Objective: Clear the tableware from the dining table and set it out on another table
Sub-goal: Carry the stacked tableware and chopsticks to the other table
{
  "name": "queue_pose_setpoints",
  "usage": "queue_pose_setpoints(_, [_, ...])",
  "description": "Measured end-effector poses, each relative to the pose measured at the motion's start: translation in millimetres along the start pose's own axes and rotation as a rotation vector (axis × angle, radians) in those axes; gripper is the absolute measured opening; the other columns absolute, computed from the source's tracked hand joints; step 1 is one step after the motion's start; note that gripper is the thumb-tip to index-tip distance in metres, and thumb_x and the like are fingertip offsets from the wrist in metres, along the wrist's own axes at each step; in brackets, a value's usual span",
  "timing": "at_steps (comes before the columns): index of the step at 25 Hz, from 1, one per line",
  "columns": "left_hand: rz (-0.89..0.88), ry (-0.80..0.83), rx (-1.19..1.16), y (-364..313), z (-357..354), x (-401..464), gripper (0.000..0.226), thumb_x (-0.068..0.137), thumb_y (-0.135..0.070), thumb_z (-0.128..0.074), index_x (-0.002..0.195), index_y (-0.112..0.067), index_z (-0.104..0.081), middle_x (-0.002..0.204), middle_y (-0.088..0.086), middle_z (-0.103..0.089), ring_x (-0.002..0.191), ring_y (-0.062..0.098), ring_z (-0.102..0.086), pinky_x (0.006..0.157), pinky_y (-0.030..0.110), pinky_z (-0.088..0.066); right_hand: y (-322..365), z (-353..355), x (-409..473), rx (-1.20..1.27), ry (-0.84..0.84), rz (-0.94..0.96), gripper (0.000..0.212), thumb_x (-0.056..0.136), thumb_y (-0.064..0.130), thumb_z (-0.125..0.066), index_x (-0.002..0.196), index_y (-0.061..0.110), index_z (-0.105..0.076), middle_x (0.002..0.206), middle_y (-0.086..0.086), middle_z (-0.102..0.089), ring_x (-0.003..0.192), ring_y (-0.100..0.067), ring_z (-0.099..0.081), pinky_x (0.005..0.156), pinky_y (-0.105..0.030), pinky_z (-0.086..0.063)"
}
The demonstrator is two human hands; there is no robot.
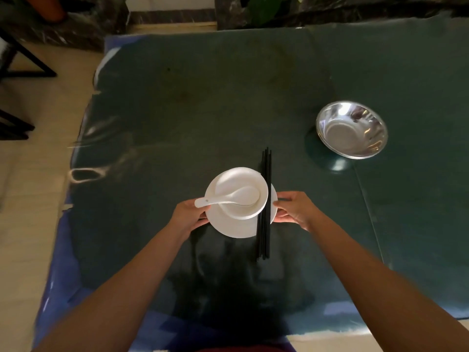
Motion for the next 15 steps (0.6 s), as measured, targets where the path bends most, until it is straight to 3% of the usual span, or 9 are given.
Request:
queue_pose_setpoints(5, [-0.015, -0.047, 0.005, 10, -11, 9, 0.021, 0.085, -0.010, -0.064, 0.106, -0.009, -0.066, 0.102, 0.013, -0.068, 0.091, 0.026, -0.066, 0.077, 0.035, -0.054, -5, 10, 19, -0.040, 0.034, -0.001, 0.033, 0.086, -0.004, -0.055, 0.118, 0.004, -0.061, 0.104, -0.020, -0.068, 0.086, -0.031, -0.068, 0.082, -0.040, -0.056])
queue_pose_setpoints(8, [-0.047, -0.058, 0.028, 14, -12, 12, 0.022, 0.085, -0.011, -0.065, 0.107, -0.010, -0.067, 0.100, 0.009, -0.068, 0.085, 0.022, -0.068, 0.066, 0.028, -0.056, -11, 12, 30, -0.056, 0.042, -0.014, 0.035, 0.085, -0.003, -0.056, 0.119, 0.005, -0.060, 0.108, -0.022, -0.068, 0.092, -0.033, -0.069, 0.087, -0.044, -0.055])
queue_pose_setpoints(11, [-0.110, -0.091, 0.153, 11, -10, 14, 0.022, 0.084, -0.006, -0.064, 0.105, -0.010, -0.068, 0.097, 0.009, -0.068, 0.081, 0.020, -0.066, 0.067, 0.030, -0.056, -7, 17, 35, -0.144, 0.115, -0.031, 0.034, 0.086, 0.001, -0.057, 0.118, 0.010, -0.060, 0.098, -0.017, -0.070, 0.082, -0.026, -0.071, 0.073, -0.032, -0.060])
queue_pose_setpoints(13, [-0.202, -0.220, 0.391, 9, -3, 15, 0.022, 0.084, -0.002, -0.060, 0.101, -0.011, -0.069, 0.090, 0.008, -0.066, 0.077, 0.020, -0.063, 0.072, 0.034, -0.055, -1, 25, 39, -0.323, 0.130, -0.028, 0.026, 0.087, 0.007, -0.058, 0.112, 0.014, -0.063, 0.086, -0.010, -0.070, 0.072, -0.019, -0.070, 0.063, -0.024, -0.059])
queue_pose_setpoints(15, [-0.205, -0.367, 0.374, 18, 5, 8, 0.017, 0.089, -0.007, -0.053, 0.097, -0.010, -0.067, 0.089, 0.010, -0.067, 0.070, 0.018, -0.064, 0.070, 0.031, -0.055, 11, 37, 49, -0.358, 0.006, 0.019, 0.019, 0.088, 0.012, -0.057, 0.105, 0.007, -0.065, 0.081, -0.007, -0.066, 0.066, -0.016, -0.066, 0.065, -0.025, -0.057])
Point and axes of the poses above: each hand's wrist, its own x-axis towards the middle knuckle, its own z-axis out of the back of the hand, y = z × x, the point moved 2 cm from there along x, towards the middle knuckle
